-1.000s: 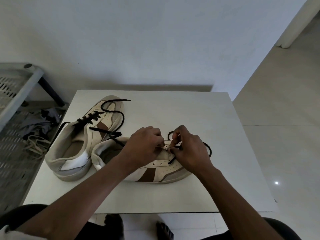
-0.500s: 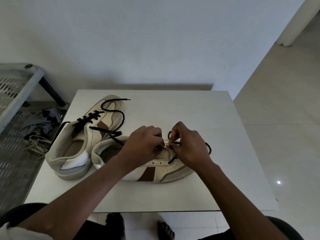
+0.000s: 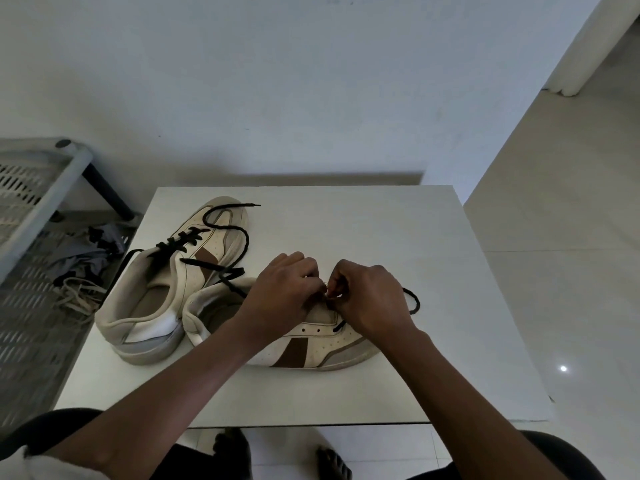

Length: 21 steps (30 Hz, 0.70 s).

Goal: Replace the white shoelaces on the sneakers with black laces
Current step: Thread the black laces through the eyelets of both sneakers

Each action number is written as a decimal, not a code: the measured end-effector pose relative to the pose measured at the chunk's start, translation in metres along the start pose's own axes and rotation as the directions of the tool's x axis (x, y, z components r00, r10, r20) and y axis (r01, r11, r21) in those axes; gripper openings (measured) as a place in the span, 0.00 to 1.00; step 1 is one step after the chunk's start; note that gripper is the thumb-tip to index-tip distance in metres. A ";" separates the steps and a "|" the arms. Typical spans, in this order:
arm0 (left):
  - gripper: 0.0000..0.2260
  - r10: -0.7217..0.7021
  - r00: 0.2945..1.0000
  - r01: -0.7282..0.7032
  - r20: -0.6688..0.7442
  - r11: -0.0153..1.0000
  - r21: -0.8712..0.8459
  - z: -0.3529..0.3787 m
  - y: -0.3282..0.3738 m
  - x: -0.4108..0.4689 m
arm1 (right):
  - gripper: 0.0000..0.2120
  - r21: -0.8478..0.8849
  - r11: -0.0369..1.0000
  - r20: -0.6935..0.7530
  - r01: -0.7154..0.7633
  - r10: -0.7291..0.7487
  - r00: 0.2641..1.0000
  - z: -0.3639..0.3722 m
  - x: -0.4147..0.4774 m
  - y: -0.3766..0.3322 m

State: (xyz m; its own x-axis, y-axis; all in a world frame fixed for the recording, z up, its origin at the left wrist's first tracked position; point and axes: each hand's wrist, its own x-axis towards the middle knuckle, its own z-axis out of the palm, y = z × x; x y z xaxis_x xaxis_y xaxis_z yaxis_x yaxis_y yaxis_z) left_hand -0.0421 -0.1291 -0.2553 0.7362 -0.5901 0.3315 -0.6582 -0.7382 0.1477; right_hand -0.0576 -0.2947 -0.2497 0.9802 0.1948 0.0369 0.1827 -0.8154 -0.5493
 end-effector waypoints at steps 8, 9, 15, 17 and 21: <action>0.07 -0.272 0.962 0.270 -0.016 0.946 0.180 -0.014 0.025 -0.020 | 0.12 0.088 0.995 -0.009 -0.038 0.039 0.999 0.006 -0.003 -0.001; 0.07 -0.309 0.951 0.304 -0.005 0.935 0.183 -0.014 0.030 -0.024 | 0.12 0.100 0.994 -0.009 -0.044 0.045 0.999 0.007 -0.004 -0.001; 0.05 -0.542 0.840 0.536 0.029 0.837 0.104 0.003 0.044 -0.022 | 0.13 0.163 0.982 -0.034 -0.096 0.103 0.994 0.009 -0.005 -0.010; 0.05 -0.576 0.817 0.576 -0.002 0.816 0.042 0.005 0.047 -0.020 | 0.11 0.147 0.980 -0.020 -0.132 0.137 0.990 0.008 -0.006 -0.015; 0.10 -0.639 0.769 0.639 -0.004 0.769 0.018 0.005 0.053 -0.010 | 0.11 0.169 0.971 -0.044 -0.170 0.179 0.983 0.012 -0.005 -0.017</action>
State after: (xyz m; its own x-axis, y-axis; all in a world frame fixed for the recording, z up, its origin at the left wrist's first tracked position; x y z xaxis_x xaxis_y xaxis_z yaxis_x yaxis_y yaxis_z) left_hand -0.0834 -0.1636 -0.2560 0.9862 0.0190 0.1643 -0.0330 -0.9508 0.3081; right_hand -0.0664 -0.2758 -0.2507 0.9995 0.0212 -0.0254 -0.0018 -0.7327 -0.6806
